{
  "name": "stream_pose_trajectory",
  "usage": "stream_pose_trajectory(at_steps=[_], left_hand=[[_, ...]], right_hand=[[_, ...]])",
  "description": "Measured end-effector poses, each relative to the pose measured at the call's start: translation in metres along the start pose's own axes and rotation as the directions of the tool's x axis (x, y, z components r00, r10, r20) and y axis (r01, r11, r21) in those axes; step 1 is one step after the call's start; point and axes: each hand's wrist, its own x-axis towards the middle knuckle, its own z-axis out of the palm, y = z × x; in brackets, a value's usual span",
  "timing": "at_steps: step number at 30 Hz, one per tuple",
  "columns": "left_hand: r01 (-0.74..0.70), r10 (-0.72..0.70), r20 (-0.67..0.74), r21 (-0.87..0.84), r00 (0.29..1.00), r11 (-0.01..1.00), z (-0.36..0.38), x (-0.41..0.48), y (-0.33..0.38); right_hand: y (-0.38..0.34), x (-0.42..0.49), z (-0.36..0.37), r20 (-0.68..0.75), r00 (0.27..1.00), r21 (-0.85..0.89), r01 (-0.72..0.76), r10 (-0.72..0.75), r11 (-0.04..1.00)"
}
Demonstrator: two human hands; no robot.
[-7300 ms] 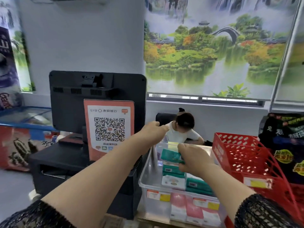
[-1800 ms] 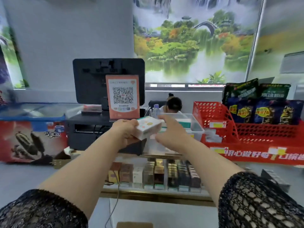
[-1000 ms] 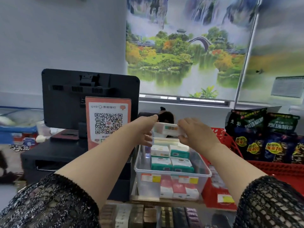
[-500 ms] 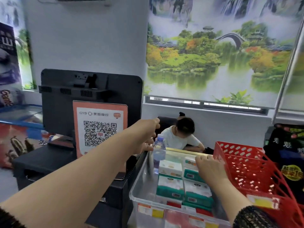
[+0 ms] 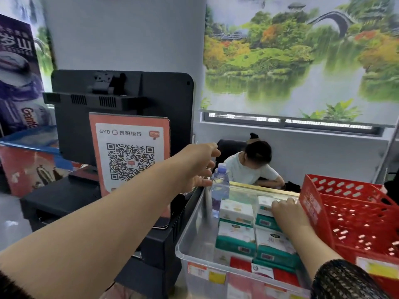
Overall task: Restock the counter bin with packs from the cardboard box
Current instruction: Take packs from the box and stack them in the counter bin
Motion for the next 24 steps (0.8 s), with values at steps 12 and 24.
stream_pose_trajectory(at_steps=[12,24], left_hand=[[0.021,-0.02,0.035,-0.021,0.999,1.0,0.001,-0.002,-0.003],[0.082,-0.076,0.092,-0.062,0.993,0.995,0.005,-0.035,-0.025]], right_hand=[[0.005,-0.011,-0.013,0.125,0.99,0.266,-0.103,0.071,0.958],[-0.027,-0.058,-0.079,0.088,0.952,0.893,-0.206,0.294,0.4]])
